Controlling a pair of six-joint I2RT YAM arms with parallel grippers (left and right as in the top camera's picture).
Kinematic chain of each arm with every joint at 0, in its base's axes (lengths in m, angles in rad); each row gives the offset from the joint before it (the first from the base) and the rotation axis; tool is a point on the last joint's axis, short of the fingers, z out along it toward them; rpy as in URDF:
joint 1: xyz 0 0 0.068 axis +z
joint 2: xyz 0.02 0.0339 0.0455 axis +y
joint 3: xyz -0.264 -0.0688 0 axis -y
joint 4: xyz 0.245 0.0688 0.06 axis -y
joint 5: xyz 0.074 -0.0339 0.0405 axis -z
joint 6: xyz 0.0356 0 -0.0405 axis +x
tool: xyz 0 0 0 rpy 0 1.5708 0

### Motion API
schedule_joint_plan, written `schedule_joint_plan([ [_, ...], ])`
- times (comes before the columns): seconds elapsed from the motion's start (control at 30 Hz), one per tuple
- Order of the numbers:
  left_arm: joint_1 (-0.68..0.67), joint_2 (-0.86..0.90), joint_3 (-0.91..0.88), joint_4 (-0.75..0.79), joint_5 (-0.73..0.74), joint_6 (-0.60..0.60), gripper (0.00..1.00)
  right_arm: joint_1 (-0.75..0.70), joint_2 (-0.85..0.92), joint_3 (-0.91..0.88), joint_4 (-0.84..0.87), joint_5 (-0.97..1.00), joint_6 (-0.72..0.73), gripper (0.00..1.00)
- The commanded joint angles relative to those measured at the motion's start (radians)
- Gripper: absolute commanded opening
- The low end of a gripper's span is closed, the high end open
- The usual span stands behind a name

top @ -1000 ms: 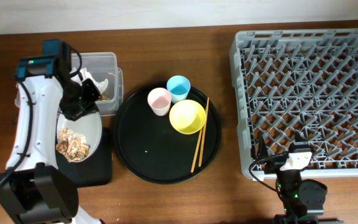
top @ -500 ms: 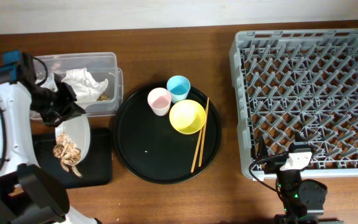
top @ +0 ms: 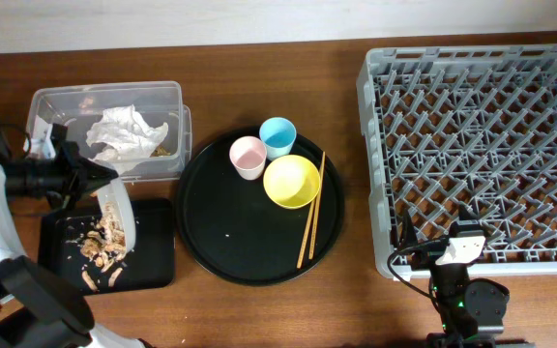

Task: Sort waste into correct bins and load items into the dishwasher rack
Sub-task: 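Tilt the plate with the left gripper to dump food onto the black tray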

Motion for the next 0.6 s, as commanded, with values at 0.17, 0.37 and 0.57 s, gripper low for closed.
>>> schedule_joint_plan([
  [0.17, 0.154, -0.01, -0.064, -0.055, 0.189, 0.172, 0.0, -0.006, -0.007, -0.007, -0.002, 0.002, -0.006, 0.99],
  [0.37, 0.277, -0.01, -0.064, -0.127, 0.333, 0.23, 0.01, -0.006, -0.007, -0.007, -0.002, 0.002, -0.006, 0.99],
  [0.57, 0.382, -0.01, -0.108, -0.215, 0.426, 0.373, 0.0, -0.006, -0.007, -0.007, -0.002, 0.002, -0.006, 0.99],
])
